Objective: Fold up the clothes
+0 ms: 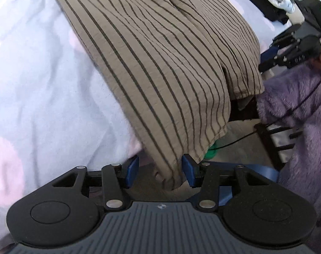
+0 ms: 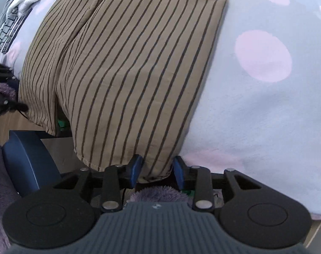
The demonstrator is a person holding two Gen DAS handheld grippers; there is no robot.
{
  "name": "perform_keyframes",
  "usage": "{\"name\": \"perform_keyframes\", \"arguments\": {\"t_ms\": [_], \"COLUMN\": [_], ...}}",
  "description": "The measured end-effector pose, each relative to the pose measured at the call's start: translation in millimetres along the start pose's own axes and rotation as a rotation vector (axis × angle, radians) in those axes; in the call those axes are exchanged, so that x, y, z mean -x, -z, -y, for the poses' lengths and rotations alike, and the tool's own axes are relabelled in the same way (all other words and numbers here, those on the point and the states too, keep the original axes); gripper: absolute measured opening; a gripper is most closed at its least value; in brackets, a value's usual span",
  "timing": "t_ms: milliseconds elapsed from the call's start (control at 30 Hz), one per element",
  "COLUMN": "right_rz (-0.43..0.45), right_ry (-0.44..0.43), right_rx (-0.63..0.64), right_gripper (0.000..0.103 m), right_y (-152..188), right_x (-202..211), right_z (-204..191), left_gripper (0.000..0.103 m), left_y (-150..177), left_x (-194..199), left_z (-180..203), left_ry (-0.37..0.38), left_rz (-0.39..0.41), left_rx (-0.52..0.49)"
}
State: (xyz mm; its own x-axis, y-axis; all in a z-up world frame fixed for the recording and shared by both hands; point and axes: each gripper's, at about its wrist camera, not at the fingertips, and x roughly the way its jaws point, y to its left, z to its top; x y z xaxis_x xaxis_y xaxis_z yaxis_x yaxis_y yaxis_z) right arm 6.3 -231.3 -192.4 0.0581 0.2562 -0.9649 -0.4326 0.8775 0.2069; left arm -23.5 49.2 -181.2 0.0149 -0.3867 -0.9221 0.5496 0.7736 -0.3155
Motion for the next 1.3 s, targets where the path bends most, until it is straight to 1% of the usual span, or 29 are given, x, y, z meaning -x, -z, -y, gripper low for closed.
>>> {"name": "perform_keyframes", "arguments": {"t_ms": [100, 133, 167, 200, 233, 267, 300, 400, 500, 600, 667, 767, 833, 933, 1033, 1100, 1167, 1233, 1300], "right_rz": [0.023, 0.026, 0.028, 0.032, 0.037, 0.041, 0.046, 0.062, 0.082, 0.109, 0.169, 0.28, 0.345, 0.444, 0.519, 0.54, 0.559, 0.58, 0.593], "right_ry": [-0.038, -0.051, -0.064, -0.078, -0.093, -0.108, -0.12, -0.151, -0.207, -0.255, -0.315, -0.365, -0.365, -0.367, -0.355, -0.307, -0.267, -0.234, -0.204], "right_rx": [-0.015, -0.018, -0.022, -0.024, -0.023, -0.022, -0.023, -0.022, 0.02, 0.086, 0.094, 0.044, -0.025, -0.114, -0.136, -0.126, -0.126, -0.128, -0.127], "right_gripper": [0.038, 0.036, 0.033, 0.021, 0.013, 0.011, 0.007, 0.005, 0.005, 0.005, 0.005, 0.004, 0.004, 0.004, 0.004, 0.004, 0.004, 0.004, 0.004], "right_y": [2, 2, 3, 2, 2, 1, 0, -2, -2, -2, 5, 6, 1, -10, -28, -44, -60, -76, -93], "right_x": [-6, -9, -13, -15, -16, -17, -16, -9, 4, 24, 43, 67, 78, 93, 106, 114, 122, 126, 127], "right_z": [4, 4, 4, 4, 3, 3, 3, 3, -1, -6, -1, 14, 27, 46, 54, 61, 72, 78, 84], "left_gripper": [0.043, 0.042, 0.038, 0.032, 0.028, 0.023, 0.015, 0.005, 0.004, 0.004, 0.004, 0.004, 0.004, 0.004, 0.003, 0.003, 0.003, 0.003, 0.003], "left_y": [-2, -3, -2, -2, -2, -2, -2, -2, -3, -5, -8, -13, -20, -35, -54, -69, -86, -108, -128], "left_x": [-12, -15, -15, -15, -13, -12, -11, -4, 14, 37, 51, 71, 80, 98, 118, 131, 140, 144, 141], "left_z": [0, 2, 4, 5, 7, 8, 8, 7, 11, 15, 12, 5, -4, -24, -47, -60, -69, -75, -83], "left_ry": [0.019, 0.018, 0.012, 0.011, 0.022, 0.031, 0.037, 0.072, 0.118, 0.17, 0.197, 0.227, 0.23, 0.229, 0.223, 0.213, 0.186, 0.154, 0.114], "left_rz": [0.001, 0.0, 0.001, 0.004, 0.012, 0.02, 0.021, 0.012, 0.034, 0.08, 0.115, 0.165, 0.194, 0.261, 0.335, 0.38, 0.408, 0.417, 0.408], "left_rx": [0.016, 0.01, -0.006, -0.022, -0.038, -0.05, -0.051, -0.068, -0.108, -0.146, -0.158, -0.169, -0.157, -0.106, -0.061, -0.042, -0.045, -0.05, -0.049]}}
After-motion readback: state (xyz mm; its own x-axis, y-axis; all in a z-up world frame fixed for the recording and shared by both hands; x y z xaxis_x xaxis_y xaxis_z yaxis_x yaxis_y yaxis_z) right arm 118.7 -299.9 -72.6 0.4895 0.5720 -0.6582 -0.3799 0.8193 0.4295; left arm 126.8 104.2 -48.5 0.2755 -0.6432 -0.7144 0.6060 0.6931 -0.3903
